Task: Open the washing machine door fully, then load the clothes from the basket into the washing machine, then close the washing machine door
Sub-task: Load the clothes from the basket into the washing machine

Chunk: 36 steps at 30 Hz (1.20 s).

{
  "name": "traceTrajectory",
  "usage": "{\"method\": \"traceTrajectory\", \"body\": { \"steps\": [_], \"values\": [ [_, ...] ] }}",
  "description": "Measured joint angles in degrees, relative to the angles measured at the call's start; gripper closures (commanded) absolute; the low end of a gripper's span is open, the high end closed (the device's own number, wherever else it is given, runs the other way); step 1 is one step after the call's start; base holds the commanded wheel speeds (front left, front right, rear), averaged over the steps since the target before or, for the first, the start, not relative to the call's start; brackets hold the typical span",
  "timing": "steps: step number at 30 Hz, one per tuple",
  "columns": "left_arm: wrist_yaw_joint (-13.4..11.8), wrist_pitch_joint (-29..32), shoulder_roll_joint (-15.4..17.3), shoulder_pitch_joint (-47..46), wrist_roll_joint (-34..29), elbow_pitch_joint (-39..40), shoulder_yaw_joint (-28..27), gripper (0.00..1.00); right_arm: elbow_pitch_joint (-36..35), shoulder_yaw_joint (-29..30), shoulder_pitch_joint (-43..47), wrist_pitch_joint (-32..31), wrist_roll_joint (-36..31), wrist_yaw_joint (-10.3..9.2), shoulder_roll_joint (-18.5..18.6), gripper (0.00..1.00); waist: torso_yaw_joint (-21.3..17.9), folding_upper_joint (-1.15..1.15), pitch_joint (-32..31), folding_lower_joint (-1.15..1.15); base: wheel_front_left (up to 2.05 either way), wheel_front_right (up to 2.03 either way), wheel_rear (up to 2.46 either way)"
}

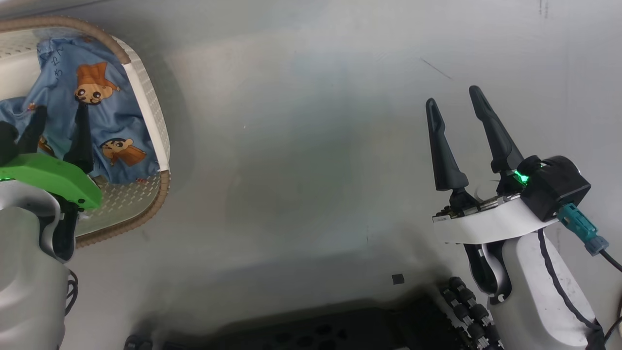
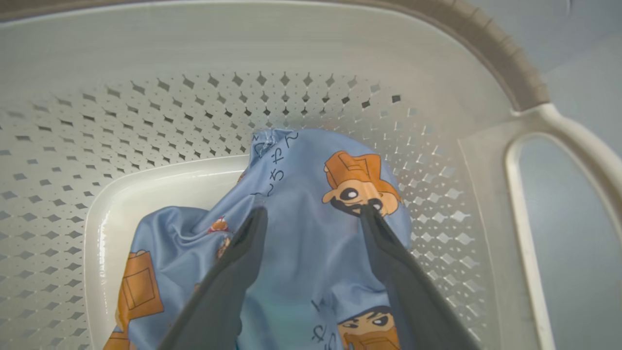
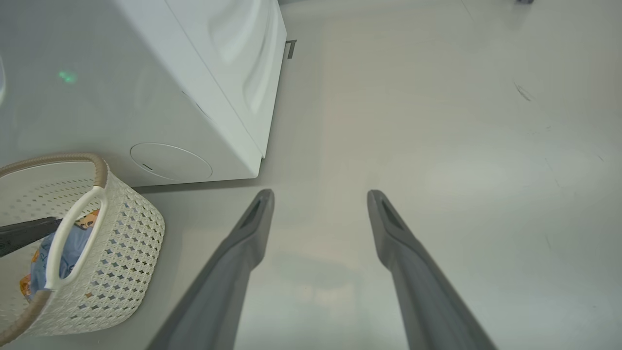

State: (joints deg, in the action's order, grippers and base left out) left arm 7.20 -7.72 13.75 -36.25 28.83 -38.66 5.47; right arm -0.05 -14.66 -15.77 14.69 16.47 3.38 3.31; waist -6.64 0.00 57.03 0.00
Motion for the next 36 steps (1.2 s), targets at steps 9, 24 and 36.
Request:
{"method": "traceTrajectory", "body": {
  "steps": [9,24,36],
  "values": [
    [0.0,3.9,0.4,-3.0,1.9,-4.5,1.1,0.00,-0.6,0.0,-0.3,0.0,0.0,0.01,0.0,0.00,0.0,0.00,2.6,0.00,0.00,0.00,0.00],
    [0.0,11.8,1.7,-9.7,4.4,-12.5,0.0,0.00,-0.8,-0.3,-0.4,0.0,0.0,0.02,-0.1,0.00,-0.6,0.00,5.3,0.00,0.00,0.00,0.00],
    [0.0,14.7,1.3,-13.2,4.4,-16.2,0.5,1.00,-0.9,-0.3,-0.4,0.0,0.1,0.02,-0.1,0.00,-1.1,0.00,5.9,0.00,0.00,0.00,0.00]
  ]
}}
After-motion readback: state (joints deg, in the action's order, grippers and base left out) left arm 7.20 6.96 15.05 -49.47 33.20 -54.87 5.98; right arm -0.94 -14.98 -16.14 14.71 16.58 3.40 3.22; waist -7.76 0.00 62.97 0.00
